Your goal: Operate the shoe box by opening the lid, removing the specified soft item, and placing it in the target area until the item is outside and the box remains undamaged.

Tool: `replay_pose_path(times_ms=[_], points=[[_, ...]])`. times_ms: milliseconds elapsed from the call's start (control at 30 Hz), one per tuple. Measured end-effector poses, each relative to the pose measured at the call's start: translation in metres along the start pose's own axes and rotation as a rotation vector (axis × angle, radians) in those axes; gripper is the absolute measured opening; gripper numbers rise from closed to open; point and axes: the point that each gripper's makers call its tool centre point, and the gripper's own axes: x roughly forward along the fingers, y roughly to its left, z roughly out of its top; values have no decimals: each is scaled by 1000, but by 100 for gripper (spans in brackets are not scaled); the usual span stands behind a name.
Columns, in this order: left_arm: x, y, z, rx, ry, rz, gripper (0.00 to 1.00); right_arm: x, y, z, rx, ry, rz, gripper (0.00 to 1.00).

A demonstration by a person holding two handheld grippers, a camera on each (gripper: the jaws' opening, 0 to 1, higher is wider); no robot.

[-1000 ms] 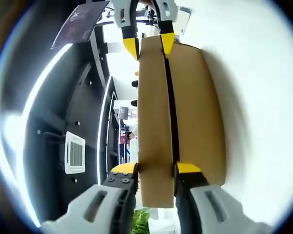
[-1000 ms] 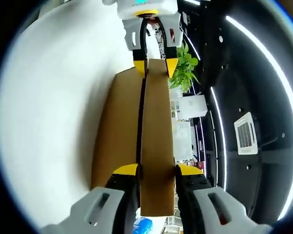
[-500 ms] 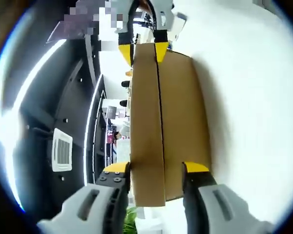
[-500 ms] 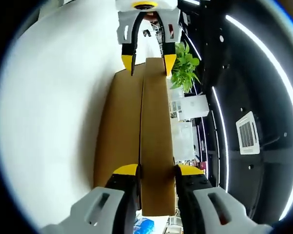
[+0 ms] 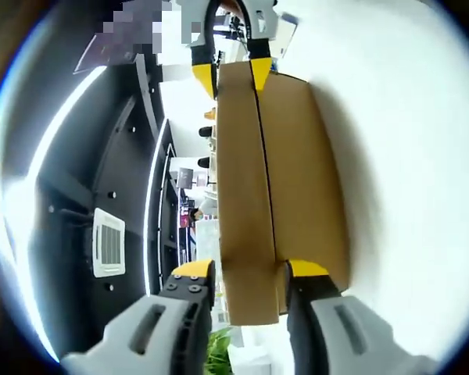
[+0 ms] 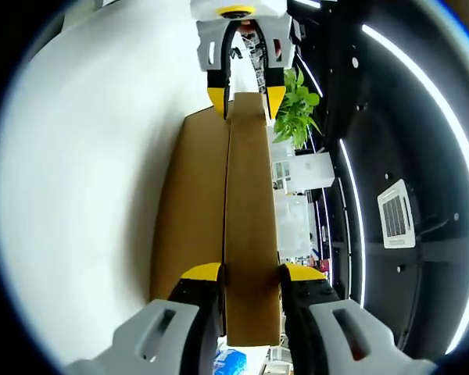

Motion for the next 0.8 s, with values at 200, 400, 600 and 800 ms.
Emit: replay_pose_path(times_ms=[200,400,600,800], points=[[0,-2,2,-2,-5,-5,29,0,0,0,-9,-1,1,28],[0,-3,2,-8,-6,1,29,0,0,0,-26,1,-1,29],[0,-4,2,-5,-3,6,29,-1,1,2,-46,1,7,29],[2,-10,2,-4,0,-7,29,-5,0,5,-15,0,9,36]])
